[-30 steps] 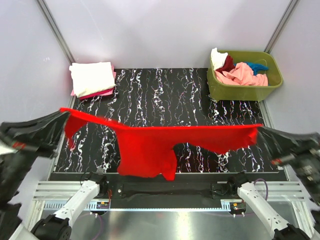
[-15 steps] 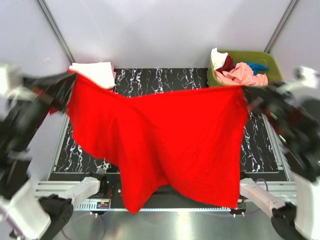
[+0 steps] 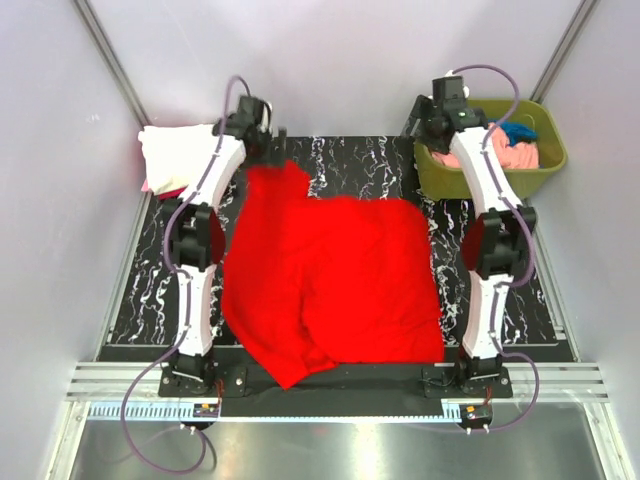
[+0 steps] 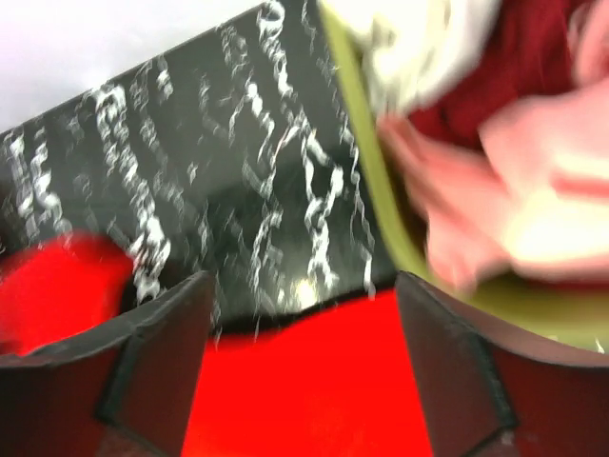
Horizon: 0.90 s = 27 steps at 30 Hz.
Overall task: Fold and stack the t-shirts
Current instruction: Flatten the tshirt out
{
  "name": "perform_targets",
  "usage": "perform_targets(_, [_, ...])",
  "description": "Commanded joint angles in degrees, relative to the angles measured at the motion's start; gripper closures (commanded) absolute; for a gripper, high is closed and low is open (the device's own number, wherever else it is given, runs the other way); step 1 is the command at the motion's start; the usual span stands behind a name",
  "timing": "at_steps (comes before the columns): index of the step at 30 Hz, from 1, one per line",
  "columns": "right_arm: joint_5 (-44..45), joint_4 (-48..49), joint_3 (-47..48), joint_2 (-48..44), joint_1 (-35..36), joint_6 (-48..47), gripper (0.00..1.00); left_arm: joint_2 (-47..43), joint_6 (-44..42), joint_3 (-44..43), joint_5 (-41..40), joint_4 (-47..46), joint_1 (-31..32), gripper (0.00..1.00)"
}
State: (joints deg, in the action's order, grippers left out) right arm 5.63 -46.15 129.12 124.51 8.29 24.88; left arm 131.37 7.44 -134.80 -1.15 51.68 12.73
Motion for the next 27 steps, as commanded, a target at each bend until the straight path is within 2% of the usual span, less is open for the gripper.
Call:
perform_targets(1, [-4.7, -3.5, -4.9, -14.0, 0.9, -0.6, 0.13, -14.7, 4.0, 10.3, -0.9, -4.4, 1.3, 0.01])
perform_targets(7, [-8.0, 3.2, -24.4, -29.0, 1.9, -0.3, 0.12, -28.1, 6.3, 26.0, -2.8, -3.3, 2.2, 0.01])
perform_targets(13, [-8.9, 5.4, -38.2, -38.7, 6.0, -0.8, 0.12, -43.5, 11.4, 53.8, -0.2, -9.0, 2.6, 0.01])
perform_targets(15, [-8.7, 7.0, -43.4, -39.6, 9.1, -0.3, 0.11, -46.5, 13.5, 58.8, 0.8, -12.5, 2.6, 0.01])
perform_targets(16, [-9.3, 7.0, -44.4, -38.9, 9.7, 0.1, 0.11, -46.9, 14.3, 62.8, 2.3, -13.7, 2.6, 0.01])
perform_targets(20, [-10.5, 6.2, -46.2, -33.3, 11.9, 2.1, 0.12, -44.9, 17.2, 68.4, 5.9, -19.8, 2.8, 0.01])
perform_targets(22, [-10.4, 4.3, -44.1, -27.4, 12.5, 1.7, 0.13, -42.5, 17.1, 67.4, 6.1, -20.7, 2.8, 0.01])
perform_targets(27, [-7.5, -2.3, -34.7, -13.8, 13.2, 0.4, 0.15, -28.6, 15.2, 59.3, 5.4, -18.8, 2.8, 0.01])
